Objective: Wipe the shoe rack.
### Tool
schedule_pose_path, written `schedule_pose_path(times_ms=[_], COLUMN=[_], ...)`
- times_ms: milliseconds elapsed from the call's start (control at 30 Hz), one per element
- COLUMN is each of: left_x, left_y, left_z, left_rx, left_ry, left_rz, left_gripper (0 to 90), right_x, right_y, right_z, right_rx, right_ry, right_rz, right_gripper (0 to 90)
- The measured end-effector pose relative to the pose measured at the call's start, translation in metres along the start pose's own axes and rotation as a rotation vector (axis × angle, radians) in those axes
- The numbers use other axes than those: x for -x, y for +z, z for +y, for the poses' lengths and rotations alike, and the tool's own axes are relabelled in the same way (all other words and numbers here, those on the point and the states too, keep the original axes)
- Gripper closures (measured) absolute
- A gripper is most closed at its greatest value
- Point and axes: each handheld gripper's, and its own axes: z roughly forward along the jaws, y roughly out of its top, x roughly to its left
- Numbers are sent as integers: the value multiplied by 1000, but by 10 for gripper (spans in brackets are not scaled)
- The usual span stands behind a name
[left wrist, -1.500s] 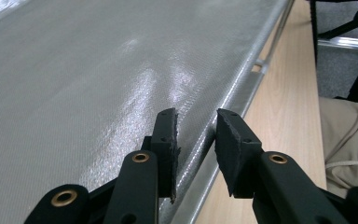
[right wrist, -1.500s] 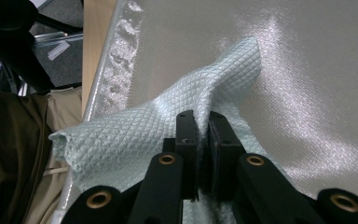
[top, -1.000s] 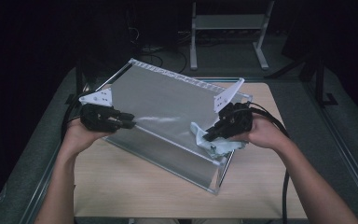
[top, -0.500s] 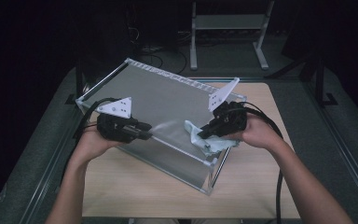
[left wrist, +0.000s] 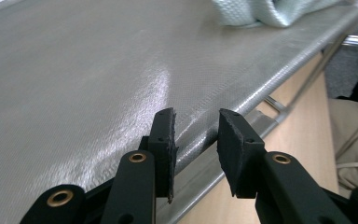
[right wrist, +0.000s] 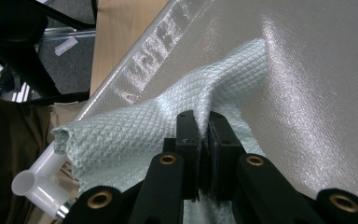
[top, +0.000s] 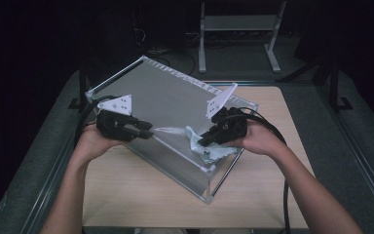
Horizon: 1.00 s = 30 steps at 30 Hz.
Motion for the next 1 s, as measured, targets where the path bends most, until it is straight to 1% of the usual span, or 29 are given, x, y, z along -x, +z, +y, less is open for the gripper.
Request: schedule_pose_path(times_ms=[67, 100, 133, 167, 200, 233, 267, 300, 333, 367, 400, 433, 467, 500, 533, 633, 667, 700, 733, 833, 900, 933, 967, 1000], left_x=[-2, -2, -2, -2, 2, 4, 11, 11, 16, 16, 19, 19, 21, 21, 21, 20, 20, 20, 19, 12, 9, 9, 9, 16], left_y=[-3, -3, -4, -4, -3, -2, 2, 2, 5, 5, 9, 9, 12, 12, 13, 13, 13, 13, 12, 9, 8, 8, 8, 9], left_z=[0, 0, 0, 0, 2, 3, 8, 8, 11, 11, 13, 13, 14, 14, 14, 14, 14, 14, 13, 9, 9, 10, 10, 14], left_rx=[-8, -1, 12, 12, 28, 31, 31, 31, 29, 29, 23, 23, 9, 9, 3, 4, 0, 0, -1, -5, -4, 13, 13, 34], left_ry=[-14, -21, -21, -21, -12, -3, 22, 22, 40, 40, 48, 48, 53, 53, 52, 47, 52, 52, 51, 28, 12, 12, 12, 37], left_rz=[14, 9, -8, -8, -20, -28, -48, -48, -60, -60, -67, -67, -70, -70, -67, -69, -64, -64, -52, -22, -15, -47, -47, -75], left_gripper=[666, 669, 669, 667, 667, 664, 661, 661, 659, 658, 656, 655, 655, 656, 655, 656, 656, 656, 656, 654, 650, 646, 645, 640], right_x=[1, 1, 1, 1, 1, 1, 0, 0, 1, 1, 1, 1, 2, 2, 2, 2, 2, 2, 3, 5, 8, 9, 9, 8], right_y=[4, 5, 6, 6, 7, 10, 13, 13, 12, 12, 7, 7, 1, 1, -2, 0, 5, 5, 9, 12, 14, 14, 13, 11], right_z=[5, 6, 8, 8, 10, 13, 19, 19, 23, 23, 22, 22, 18, 18, 14, 12, 14, 14, 16, 19, 22, 23, 23, 23], right_rx=[-1, 1, 2, 2, -2, 1, 3, 3, 13, 13, 29, 29, 38, 38, 24, 12, 0, 0, -1, 8, 13, 21, 26, 36], right_ry=[11, 8, 10, 10, 14, 9, 2, 2, -7, -7, -11, -11, -4, -4, 7, 6, 9, 9, 6, 10, 18, 20, 16, 17], right_rz=[-6, -7, -10, -10, -15, -23, -40, -40, -44, -44, -39, -39, -29, -29, -19, -18, -17, -17, -27, -39, -49, -52, -54, -56], right_gripper=[841, 842, 842, 842, 842, 840, 840, 840, 840, 840, 840, 840, 840, 840, 840, 840, 840, 840, 840, 839, 838, 838, 838, 838])
